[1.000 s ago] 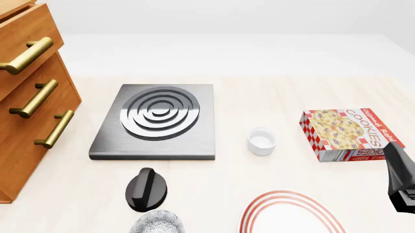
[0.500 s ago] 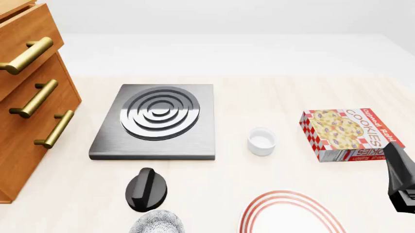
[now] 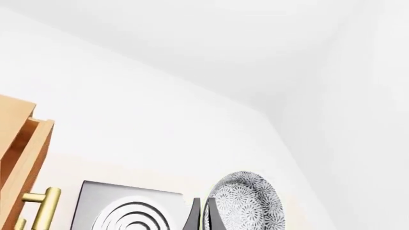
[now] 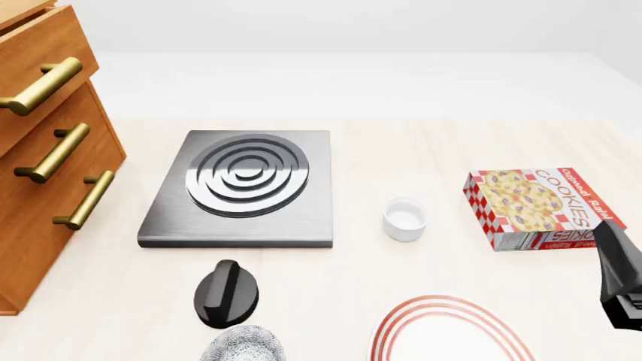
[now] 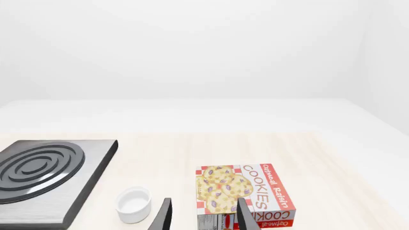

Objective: Pick the akita bowl on the wooden cabinet and place it on the plate.

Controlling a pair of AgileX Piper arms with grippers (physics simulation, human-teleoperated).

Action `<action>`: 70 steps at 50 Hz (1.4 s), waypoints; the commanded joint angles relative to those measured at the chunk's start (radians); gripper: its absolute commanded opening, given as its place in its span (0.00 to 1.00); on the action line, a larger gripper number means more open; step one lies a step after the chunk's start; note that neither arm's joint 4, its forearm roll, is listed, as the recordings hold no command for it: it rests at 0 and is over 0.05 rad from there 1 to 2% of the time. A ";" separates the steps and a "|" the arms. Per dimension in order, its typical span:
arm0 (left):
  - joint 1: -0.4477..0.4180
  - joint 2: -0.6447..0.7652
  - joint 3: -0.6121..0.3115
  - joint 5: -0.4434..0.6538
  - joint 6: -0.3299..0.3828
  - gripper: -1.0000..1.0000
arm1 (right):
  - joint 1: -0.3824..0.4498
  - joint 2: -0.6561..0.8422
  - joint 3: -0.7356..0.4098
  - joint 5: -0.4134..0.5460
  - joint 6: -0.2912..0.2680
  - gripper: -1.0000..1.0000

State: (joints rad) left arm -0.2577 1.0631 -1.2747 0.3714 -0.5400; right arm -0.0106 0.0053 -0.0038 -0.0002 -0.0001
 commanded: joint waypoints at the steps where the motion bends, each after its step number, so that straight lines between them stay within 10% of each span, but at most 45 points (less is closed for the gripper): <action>1: -0.060 0.002 0.009 0.007 -0.013 0.00 | 0.000 0.000 0.000 0.000 0.000 1.00; 70: -0.427 -0.007 0.124 0.027 -0.008 0.00 | 0.000 0.000 0.001 -0.001 0.000 1.00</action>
State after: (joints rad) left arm -0.6362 1.0597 -1.1489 0.3930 -0.5549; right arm -0.0110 0.0065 -0.0034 -0.0018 -0.0001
